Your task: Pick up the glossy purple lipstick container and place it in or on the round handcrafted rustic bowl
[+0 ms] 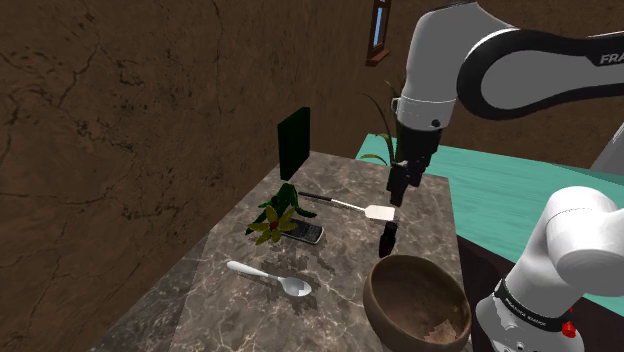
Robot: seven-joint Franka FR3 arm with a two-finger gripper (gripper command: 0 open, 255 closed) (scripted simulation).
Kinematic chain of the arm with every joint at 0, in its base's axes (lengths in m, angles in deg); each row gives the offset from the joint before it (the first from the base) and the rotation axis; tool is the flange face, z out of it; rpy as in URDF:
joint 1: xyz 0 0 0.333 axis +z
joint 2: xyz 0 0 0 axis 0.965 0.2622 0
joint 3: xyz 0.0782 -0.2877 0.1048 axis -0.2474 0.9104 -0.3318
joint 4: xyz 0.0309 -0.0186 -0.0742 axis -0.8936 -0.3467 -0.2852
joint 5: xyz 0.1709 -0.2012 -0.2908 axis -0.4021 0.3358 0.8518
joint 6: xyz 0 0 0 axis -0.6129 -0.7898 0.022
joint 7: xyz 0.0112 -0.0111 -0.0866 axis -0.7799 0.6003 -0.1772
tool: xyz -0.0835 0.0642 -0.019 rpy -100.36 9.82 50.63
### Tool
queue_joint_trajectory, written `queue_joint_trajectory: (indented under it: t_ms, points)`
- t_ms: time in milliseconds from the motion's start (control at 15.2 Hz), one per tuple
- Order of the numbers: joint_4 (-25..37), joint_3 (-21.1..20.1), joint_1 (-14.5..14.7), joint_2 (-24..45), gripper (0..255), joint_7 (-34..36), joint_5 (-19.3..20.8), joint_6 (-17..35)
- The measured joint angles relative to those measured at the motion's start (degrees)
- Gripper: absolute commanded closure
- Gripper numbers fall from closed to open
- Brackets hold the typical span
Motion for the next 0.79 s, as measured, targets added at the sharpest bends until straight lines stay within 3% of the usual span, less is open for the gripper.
queue_joint_trajectory:
  t_ms: [264,792]
  points:
    - [0.0,-4.6,1.8,2.5,0,4.2,-2.6,3.7]
    - [-4.1,-6.5,2.4,4.2,0,5.0,-3.8,9.8]
